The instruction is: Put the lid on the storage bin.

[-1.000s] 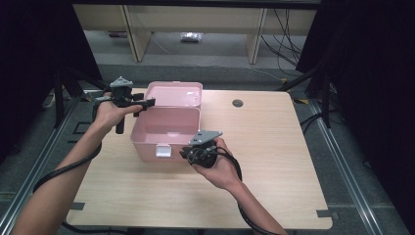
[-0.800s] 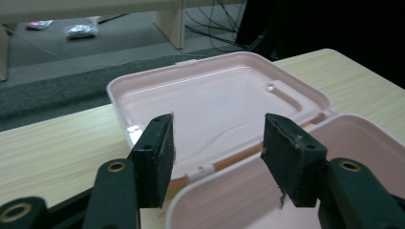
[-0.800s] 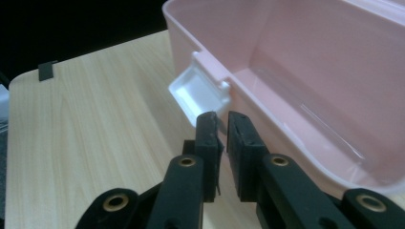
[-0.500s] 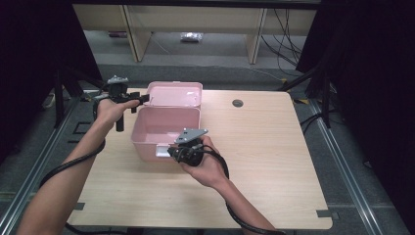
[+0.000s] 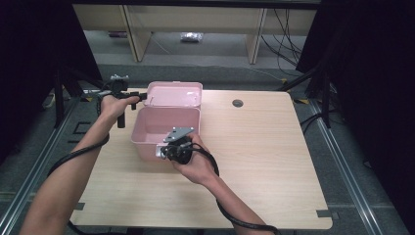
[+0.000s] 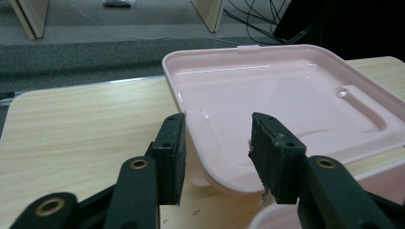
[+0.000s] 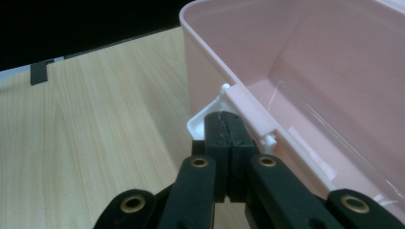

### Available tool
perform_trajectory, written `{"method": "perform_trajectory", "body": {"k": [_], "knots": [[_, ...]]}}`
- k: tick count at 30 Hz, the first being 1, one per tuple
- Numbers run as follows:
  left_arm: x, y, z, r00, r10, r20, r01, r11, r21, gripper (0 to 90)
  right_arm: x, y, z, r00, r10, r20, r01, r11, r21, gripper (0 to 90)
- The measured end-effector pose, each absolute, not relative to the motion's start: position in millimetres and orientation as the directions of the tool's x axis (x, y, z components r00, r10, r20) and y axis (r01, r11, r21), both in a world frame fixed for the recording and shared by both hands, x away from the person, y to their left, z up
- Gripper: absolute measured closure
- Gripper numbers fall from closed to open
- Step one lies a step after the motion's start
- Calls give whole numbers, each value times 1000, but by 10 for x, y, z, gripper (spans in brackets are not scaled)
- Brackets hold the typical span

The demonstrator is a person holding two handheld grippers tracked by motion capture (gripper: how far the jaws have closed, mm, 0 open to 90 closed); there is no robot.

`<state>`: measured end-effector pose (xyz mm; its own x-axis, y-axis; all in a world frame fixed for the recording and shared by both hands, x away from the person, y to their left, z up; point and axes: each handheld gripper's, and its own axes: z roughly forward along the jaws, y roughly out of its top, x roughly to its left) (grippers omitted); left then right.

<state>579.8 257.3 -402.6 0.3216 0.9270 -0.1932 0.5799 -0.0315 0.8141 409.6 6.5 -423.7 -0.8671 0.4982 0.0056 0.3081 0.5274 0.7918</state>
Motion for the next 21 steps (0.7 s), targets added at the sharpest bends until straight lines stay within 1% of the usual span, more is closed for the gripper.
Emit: {"method": "perform_trajectory", "body": {"k": [9,10,14,18,21], "knots": [[5984,2584,-4117,287,929,-233,628,1,778,577,4130,131,-4278,-867,498,-7,302,536,788,900],[6004,2584,-4129,276,932,-236,622,14,783,577,4131,130,-4279,-868,497,-7,301,537,788,900],[6051,2577,-4153,281,930,-235,650,-4,760,584,4131,132,-4270,-874,485,-25,286,556,781,900],[6084,2557,-4170,280,932,-229,656,-12,755,589,4129,142,-4270,-872,490,-19,286,541,791,900],[6098,2548,-4166,272,935,-226,659,-10,752,597,4131,139,-4265,-875,484,-23,286,553,782,900]]}}
